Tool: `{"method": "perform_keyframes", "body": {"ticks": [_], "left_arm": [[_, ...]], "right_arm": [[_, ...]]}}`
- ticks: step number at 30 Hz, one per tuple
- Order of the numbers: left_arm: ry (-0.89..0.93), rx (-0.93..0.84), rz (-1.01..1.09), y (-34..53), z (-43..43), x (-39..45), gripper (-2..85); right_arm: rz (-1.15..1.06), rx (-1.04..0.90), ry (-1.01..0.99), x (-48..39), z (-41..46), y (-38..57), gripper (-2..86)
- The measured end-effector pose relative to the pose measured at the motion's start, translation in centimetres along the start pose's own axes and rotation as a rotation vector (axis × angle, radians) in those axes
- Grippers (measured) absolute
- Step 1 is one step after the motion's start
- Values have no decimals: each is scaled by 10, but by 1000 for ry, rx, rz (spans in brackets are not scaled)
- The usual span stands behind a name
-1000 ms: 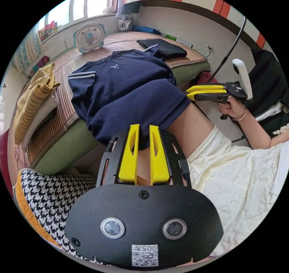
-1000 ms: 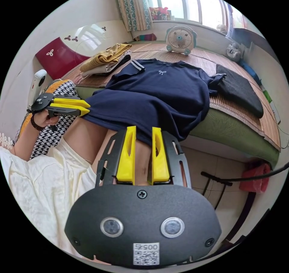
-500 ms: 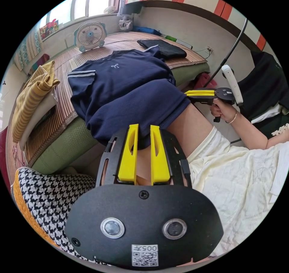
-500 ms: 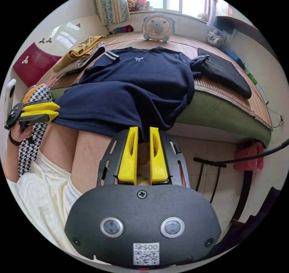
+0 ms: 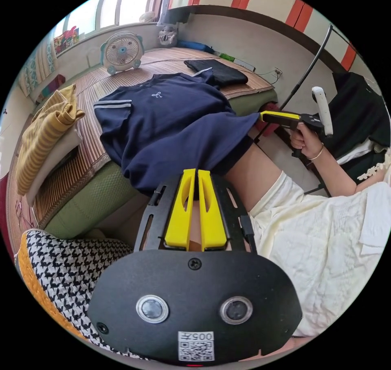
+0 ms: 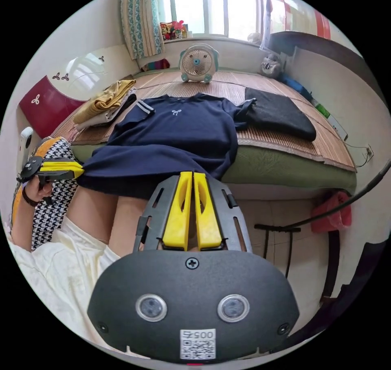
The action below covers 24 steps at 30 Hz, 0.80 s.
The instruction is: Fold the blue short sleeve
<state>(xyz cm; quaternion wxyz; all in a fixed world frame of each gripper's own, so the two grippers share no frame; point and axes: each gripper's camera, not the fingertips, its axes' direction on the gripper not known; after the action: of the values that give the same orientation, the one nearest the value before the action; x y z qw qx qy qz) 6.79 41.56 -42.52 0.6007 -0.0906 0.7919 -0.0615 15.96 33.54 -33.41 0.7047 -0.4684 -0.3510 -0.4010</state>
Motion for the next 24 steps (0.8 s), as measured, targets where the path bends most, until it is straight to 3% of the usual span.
{"method": "perform_keyframes", "body": {"ticks": [9, 14, 19, 24], "left_arm": [[14, -117, 54, 16, 7, 10, 46], [11, -15, 30, 24, -5, 19, 88], [-116, -89, 125, 21, 10, 42, 124], [-217, -86, 145, 23, 17, 51, 102]], "right_arm": [[-74, -132, -33, -16, 20, 31, -5], [-72, -152, -95, -17, 24, 46, 30], [-82, -134, -141, -14, 18, 48, 46], [-85, -94, -167, -18, 8, 50, 54]]}}
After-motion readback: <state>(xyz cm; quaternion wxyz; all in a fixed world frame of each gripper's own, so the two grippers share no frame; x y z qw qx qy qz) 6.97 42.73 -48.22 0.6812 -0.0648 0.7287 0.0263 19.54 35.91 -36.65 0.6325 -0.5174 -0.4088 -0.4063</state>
